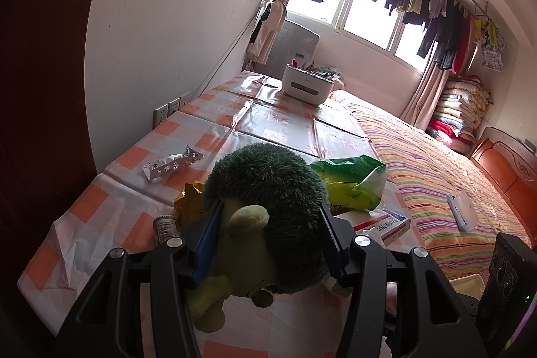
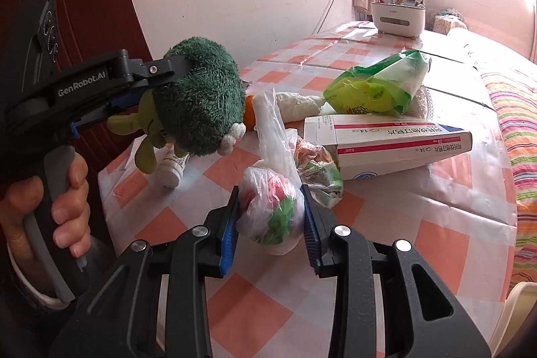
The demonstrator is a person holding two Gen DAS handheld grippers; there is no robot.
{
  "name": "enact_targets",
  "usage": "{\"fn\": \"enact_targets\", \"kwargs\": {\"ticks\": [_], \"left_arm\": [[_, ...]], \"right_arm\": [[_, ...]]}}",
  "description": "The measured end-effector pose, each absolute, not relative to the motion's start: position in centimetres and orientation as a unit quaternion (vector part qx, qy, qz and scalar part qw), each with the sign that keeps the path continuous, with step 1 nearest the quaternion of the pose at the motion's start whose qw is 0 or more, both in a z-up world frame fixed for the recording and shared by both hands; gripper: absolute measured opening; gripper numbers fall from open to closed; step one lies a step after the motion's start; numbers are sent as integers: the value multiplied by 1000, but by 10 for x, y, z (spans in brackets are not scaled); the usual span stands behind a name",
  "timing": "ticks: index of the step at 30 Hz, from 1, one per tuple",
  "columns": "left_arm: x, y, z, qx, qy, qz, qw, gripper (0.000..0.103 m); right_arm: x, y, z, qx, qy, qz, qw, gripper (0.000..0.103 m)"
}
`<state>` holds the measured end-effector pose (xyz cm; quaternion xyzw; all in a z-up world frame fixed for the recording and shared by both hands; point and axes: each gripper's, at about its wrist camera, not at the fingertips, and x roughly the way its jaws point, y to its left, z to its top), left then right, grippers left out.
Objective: Collect trash
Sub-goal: 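Lift the broccoli plush and plastic bag and carry both toward the cream bin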
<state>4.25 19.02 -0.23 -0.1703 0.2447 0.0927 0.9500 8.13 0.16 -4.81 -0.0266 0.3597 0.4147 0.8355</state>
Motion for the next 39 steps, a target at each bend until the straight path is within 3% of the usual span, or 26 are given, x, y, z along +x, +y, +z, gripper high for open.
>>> {"fn": "enact_targets", "kwargs": {"ticks": [14,39], "left_arm": [[44,171,3,-162,226,75,958,52],[62,92,-1,-137,243,-37,960,53]], "right_arm": [[55,-32,-21,-2,298,452,841,32],[65,-144,-19,57,294,304,904,33]]}}
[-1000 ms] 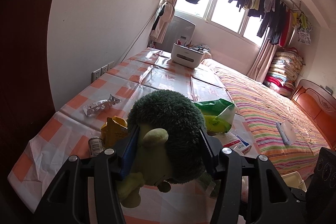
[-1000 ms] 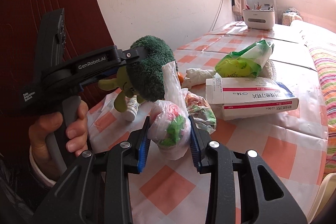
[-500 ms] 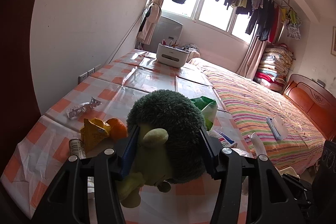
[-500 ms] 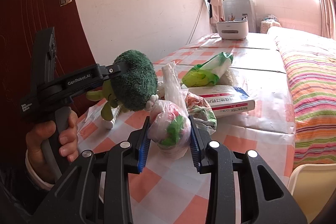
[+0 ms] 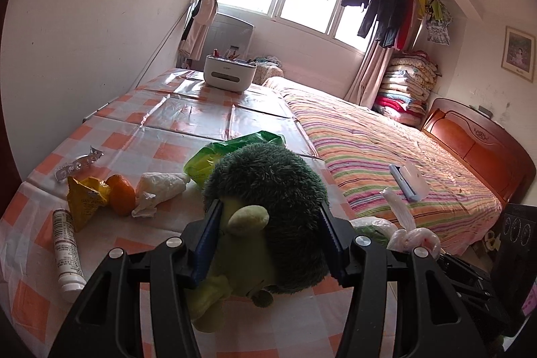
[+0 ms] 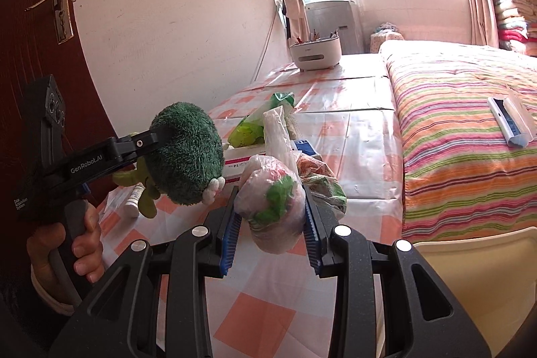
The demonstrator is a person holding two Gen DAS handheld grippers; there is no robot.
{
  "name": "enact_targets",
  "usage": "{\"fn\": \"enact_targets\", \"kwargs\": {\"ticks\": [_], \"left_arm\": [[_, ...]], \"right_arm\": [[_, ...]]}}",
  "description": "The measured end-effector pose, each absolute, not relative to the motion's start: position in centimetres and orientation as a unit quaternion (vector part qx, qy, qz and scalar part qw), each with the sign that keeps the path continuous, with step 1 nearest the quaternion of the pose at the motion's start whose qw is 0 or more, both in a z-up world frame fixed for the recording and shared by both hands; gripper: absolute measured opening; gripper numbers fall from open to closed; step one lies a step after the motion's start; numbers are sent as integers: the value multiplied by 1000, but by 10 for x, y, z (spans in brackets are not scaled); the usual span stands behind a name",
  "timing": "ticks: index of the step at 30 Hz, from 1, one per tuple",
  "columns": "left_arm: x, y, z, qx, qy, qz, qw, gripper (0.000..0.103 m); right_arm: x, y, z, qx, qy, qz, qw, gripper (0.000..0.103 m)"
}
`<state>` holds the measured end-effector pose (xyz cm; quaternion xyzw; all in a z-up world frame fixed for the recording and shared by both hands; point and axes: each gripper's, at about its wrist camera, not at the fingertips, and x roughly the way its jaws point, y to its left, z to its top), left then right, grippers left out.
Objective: Collect trash
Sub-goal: 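Lift the broccoli plush and plastic bag and carry both toward the cream bin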
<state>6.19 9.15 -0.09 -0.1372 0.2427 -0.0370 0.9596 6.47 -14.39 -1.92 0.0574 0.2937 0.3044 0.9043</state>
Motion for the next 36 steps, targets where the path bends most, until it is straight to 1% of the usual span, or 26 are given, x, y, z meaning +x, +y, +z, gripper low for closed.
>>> {"fn": "enact_targets", "kwargs": {"ticks": [17,36], "left_arm": [[65,32,-6,-121,254,-117,952,53],[62,-35,-9,-105,274,-205,934,53]], "right_arm": [[50,-199,-12,78,265,242,930,32],[38,-272,-22,130,258,139,947,32]]}}
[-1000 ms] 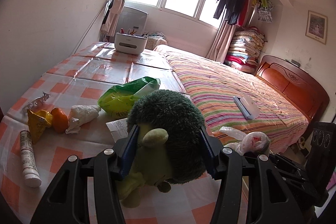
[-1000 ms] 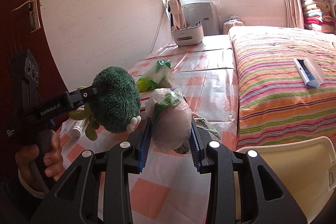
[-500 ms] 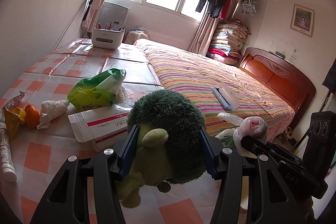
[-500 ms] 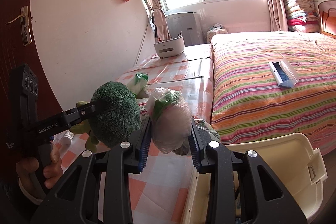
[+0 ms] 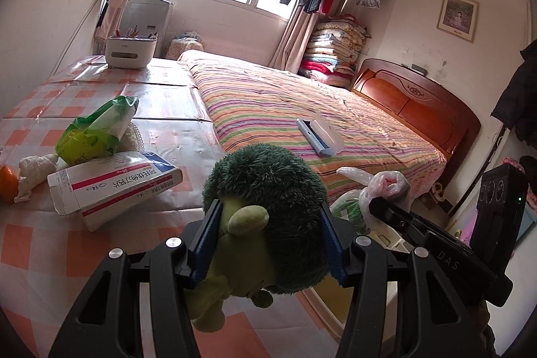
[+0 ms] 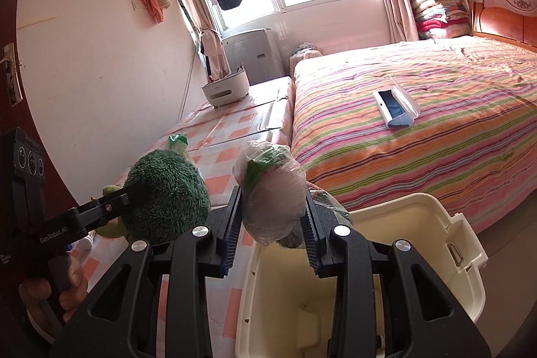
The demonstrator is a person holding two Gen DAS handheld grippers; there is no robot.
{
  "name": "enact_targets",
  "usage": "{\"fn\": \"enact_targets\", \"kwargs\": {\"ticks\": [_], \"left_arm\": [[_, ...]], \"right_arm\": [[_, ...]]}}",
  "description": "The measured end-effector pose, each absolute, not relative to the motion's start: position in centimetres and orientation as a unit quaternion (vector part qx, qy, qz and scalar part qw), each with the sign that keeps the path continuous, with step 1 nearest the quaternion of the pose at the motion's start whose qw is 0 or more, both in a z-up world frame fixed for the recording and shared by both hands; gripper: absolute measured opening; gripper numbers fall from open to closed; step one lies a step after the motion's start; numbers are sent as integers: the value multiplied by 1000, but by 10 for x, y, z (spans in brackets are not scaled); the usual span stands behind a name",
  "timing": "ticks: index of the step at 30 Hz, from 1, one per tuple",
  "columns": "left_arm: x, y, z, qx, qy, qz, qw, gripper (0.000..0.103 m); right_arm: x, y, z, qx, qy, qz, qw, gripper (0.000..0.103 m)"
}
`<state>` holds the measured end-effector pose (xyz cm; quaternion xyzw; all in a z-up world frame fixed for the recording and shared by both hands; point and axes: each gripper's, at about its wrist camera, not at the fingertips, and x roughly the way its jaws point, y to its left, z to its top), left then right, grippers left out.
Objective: Collect trash
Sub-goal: 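Lift the broccoli plush and plastic bag and carry both toward the cream bin, then open both tools to drop the broccoli plush and bag into the bin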
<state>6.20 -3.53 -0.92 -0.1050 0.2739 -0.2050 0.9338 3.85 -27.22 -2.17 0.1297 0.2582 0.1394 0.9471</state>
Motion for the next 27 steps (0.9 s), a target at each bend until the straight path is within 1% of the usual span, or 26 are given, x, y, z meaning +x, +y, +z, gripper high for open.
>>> {"fn": "enact_targets", "kwargs": {"ticks": [10,15,16,17,18,19,27], "left_arm": [[56,-71,-12,-82,283,-248,923,53],[57,-82,-12,-78,288,-262,918,53],[57,-84,-12,-77,289,-264,917,53],[57,-88,-12,-75,289,-266,916,53],[57,-89,-12,-74,289,-269,916,53],[57,-91,-13,-73,290,-270,915,53],[58,-102,-16,-65,297,-282,910,53]], "right_arm": [[25,-297,-27,141,243,86,956,33],[23,-309,-30,160,237,67,956,38],[21,-313,-29,166,231,62,957,45],[19,-316,-28,170,225,56,958,59],[16,-320,-26,174,216,46,960,69],[14,-323,-24,182,204,39,961,81],[9,-342,-25,219,187,21,957,82]]}}
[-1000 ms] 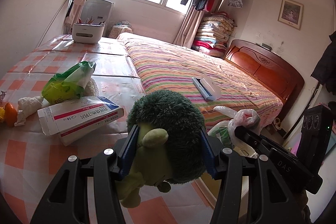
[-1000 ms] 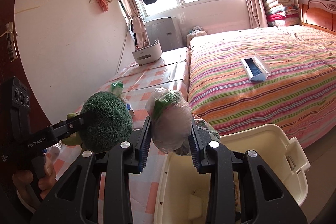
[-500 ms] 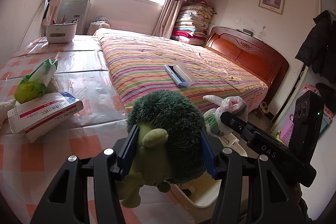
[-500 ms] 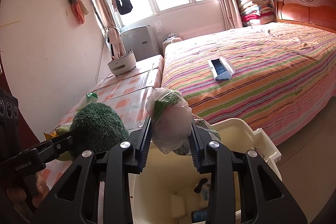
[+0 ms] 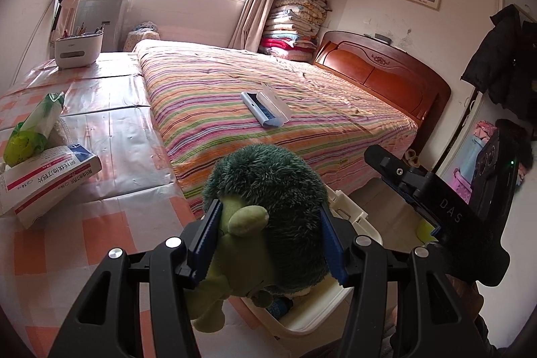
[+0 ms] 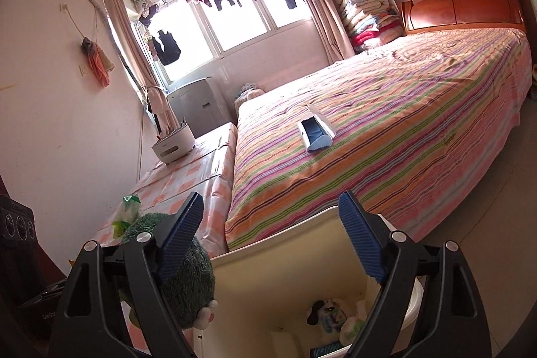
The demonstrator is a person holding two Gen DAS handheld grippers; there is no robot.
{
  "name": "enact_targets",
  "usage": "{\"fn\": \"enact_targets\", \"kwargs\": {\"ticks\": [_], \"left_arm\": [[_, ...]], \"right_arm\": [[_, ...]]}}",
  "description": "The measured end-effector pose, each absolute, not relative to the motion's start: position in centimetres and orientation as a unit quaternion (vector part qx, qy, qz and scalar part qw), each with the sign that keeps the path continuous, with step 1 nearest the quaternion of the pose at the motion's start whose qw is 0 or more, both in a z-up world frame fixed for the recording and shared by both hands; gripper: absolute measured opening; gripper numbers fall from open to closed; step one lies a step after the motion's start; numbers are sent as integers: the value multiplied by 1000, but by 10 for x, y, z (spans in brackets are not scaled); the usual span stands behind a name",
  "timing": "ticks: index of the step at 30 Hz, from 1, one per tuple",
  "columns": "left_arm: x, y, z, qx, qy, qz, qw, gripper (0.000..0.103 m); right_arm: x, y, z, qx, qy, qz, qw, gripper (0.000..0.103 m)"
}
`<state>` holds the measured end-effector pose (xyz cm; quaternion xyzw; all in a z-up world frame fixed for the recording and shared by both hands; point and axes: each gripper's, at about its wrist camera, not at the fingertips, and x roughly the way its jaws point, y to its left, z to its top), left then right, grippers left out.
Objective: Collect trash
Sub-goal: 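Open both tools to drop the broccoli plush and bag into the bin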
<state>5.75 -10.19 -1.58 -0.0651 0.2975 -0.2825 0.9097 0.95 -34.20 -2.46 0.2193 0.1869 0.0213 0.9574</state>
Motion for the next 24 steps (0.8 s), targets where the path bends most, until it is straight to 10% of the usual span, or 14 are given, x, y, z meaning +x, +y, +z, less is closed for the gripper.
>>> {"fn": "enact_targets", "kwargs": {"ticks": [21,24], "left_arm": [[53,-138,-14,-45,287,-304,907,62],[50,-138,-7,-38,270,-293,916,76]], "right_arm": [[3,-357,-27,247,170,2,954,82],[3,-356,-27,248,169,3,954,82]]}}
